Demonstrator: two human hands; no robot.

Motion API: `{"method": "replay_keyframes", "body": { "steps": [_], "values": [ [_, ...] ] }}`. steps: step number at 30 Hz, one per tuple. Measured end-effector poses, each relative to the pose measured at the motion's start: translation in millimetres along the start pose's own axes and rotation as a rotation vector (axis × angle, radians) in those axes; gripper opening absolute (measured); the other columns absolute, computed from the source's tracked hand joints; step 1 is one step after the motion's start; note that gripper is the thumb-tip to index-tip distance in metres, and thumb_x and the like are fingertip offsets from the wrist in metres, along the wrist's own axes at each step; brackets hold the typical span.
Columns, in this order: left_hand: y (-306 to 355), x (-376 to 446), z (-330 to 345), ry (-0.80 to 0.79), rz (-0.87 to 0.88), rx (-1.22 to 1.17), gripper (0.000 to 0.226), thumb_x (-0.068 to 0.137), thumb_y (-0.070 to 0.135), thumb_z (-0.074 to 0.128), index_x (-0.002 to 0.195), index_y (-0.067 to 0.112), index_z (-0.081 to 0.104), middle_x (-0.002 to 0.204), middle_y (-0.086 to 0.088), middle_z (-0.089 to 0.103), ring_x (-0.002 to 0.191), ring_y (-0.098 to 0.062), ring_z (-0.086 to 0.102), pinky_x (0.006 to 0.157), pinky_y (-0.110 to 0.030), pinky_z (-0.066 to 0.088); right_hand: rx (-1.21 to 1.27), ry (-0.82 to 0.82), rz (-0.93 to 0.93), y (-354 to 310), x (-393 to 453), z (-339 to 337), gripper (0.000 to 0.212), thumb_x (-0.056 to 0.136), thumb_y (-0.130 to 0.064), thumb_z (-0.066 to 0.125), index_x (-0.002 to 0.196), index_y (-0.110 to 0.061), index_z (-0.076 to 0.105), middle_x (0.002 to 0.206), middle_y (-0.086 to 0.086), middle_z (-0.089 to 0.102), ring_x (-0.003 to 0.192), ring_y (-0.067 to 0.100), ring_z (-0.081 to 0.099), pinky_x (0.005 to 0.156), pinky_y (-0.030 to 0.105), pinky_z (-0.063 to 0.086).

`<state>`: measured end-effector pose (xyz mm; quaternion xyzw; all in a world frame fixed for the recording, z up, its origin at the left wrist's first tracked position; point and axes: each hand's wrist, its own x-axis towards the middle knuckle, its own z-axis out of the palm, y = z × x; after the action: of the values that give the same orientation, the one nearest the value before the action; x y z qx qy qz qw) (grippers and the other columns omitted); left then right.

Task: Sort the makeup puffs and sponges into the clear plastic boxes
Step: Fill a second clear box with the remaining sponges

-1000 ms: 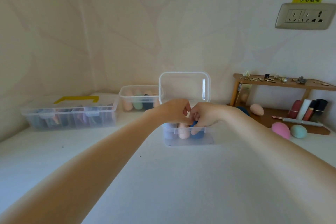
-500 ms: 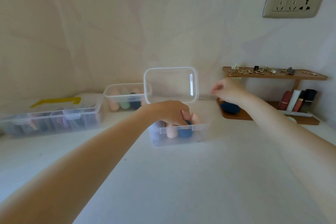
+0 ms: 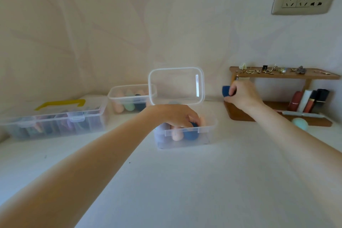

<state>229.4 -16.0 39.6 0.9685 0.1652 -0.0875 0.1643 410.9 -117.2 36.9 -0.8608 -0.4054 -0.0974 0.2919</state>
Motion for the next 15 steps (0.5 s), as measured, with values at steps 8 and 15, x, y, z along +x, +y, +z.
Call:
{"method": "replay_keyframes", "body": {
  "steps": [8, 15],
  "values": [
    [4, -4, 2, -0.005, -0.033, 0.019, 0.037, 0.094, 0.022, 0.043, 0.129, 0.031, 0.050, 0.120, 0.011, 0.052, 0.107, -0.013, 0.050, 0.101, -0.029, 0.044, 0.659, -0.724, -0.003, -62, -14, -44, 0.036, 0.088, 0.001, 0.058, 0.121, -0.012, 0.049, 0.108, 0.016, 0.059, 0.095, 0.026, 0.064, 0.076, 0.030, 0.058],
    [4, -6, 6, 0.009, -0.091, 0.047, 0.035, 0.095, 0.025, 0.038, 0.127, 0.022, 0.053, 0.126, 0.001, 0.057, 0.108, -0.021, 0.054, 0.089, -0.026, 0.042, 0.196, -0.914, -0.067, -66, -22, -23, 0.032, 0.088, 0.004, 0.055, 0.119, -0.003, 0.059, 0.113, 0.010, 0.064, 0.097, 0.018, 0.064, 0.076, 0.019, 0.057]
  ]
}}
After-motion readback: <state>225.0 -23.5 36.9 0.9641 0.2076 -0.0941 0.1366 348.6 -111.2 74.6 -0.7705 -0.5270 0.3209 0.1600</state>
